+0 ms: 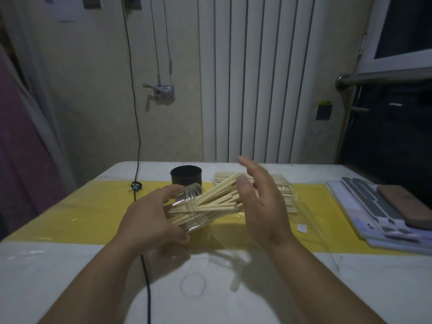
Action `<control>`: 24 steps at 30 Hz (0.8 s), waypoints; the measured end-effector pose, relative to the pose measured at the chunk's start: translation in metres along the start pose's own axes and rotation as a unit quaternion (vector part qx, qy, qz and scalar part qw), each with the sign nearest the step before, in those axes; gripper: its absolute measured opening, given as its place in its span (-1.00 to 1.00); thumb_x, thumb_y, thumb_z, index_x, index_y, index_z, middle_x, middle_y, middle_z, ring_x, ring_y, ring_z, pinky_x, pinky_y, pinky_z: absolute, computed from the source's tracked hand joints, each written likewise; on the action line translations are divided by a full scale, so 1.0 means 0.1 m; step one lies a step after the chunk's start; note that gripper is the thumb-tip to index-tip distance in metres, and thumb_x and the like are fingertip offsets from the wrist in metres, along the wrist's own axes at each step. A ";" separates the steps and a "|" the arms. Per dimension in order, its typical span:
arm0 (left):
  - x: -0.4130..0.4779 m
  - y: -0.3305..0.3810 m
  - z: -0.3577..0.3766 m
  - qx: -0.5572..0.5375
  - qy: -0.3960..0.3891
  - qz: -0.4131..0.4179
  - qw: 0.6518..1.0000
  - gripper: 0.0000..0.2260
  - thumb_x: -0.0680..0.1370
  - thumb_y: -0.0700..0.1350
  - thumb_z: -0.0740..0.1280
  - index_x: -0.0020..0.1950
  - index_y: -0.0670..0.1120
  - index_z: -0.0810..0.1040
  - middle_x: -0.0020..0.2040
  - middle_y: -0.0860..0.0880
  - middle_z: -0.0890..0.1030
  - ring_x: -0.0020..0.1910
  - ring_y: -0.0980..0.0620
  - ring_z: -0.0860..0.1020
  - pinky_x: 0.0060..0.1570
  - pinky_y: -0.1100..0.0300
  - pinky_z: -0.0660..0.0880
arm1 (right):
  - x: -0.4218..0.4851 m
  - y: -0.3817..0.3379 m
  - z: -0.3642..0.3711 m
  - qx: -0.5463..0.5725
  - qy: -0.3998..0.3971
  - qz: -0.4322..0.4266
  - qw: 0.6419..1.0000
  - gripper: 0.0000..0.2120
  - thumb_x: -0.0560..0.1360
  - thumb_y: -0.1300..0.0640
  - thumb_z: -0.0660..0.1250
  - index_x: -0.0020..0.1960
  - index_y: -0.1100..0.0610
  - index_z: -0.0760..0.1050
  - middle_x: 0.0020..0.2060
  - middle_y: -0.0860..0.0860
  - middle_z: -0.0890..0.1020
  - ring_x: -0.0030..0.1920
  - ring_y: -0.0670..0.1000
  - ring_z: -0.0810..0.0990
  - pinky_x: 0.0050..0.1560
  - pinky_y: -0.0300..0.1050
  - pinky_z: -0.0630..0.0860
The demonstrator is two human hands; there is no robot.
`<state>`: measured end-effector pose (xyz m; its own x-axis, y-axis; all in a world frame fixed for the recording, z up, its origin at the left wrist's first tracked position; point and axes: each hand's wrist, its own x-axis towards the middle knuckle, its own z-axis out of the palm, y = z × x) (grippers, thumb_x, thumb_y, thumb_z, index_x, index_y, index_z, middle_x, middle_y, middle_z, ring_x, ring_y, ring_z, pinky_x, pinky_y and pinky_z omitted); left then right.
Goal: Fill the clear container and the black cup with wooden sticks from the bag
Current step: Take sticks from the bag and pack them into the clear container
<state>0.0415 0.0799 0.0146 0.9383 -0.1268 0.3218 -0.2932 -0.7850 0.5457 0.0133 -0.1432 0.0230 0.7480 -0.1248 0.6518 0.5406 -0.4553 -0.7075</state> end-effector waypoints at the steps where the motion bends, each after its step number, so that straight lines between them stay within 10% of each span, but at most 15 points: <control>1: 0.00 0.00 0.00 0.001 0.000 0.001 1.000 -0.07 -0.03 0.10 0.55 0.35 0.31 0.43 0.03 0.38 0.46 0.01 0.16 0.53 -0.08 0.17 0.41 | 0.00 0.01 -0.01 -0.017 -0.024 -0.010 1.000 -0.54 0.44 -0.38 0.11 0.31 -0.35 0.37 0.40 -0.26 0.39 0.41 -0.24 0.31 0.35 -0.13 0.34; 9: 0.00 0.01 0.02 0.015 -0.012 0.012 1.000 -0.04 -0.06 0.13 0.55 0.36 0.30 0.43 0.09 0.31 0.53 0.04 0.14 0.56 0.01 0.11 0.53 | 0.03 0.18 0.03 -0.116 0.011 -0.072 0.991 -0.66 0.51 -0.19 0.17 -0.14 0.06 0.53 -0.14 -0.14 0.50 -0.11 -0.08 0.52 -0.13 -0.06 0.49; 16: 0.01 -0.03 0.01 -0.011 0.002 -0.004 1.000 -0.04 -0.07 0.15 0.54 0.36 0.32 0.41 0.12 0.33 0.50 0.06 0.15 0.58 0.04 0.08 0.53 | 0.09 0.10 -0.09 0.006 0.083 0.003 0.997 -0.78 0.54 -0.02 0.14 -0.04 -0.06 0.56 -0.06 -0.20 0.61 0.00 -0.27 0.53 -0.05 -0.43 0.39; 24: 0.05 -0.09 0.03 -0.057 0.016 -0.022 0.998 -0.16 -0.05 0.10 0.58 0.15 0.47 0.34 0.03 0.44 0.46 0.08 0.15 0.56 0.08 0.02 0.55 | 0.14 0.20 -0.30 -0.040 0.004 0.125 0.991 -0.83 0.36 0.08 0.13 -0.29 0.06 0.48 -0.40 -0.04 0.60 -0.30 0.07 0.56 -0.20 0.20 0.57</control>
<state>0.0493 0.0840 0.0088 0.9449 -0.0722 0.3192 -0.2722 -0.7148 0.6442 0.0225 -0.1806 0.0262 0.8515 -0.2502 0.4608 0.3059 -0.4768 -0.8241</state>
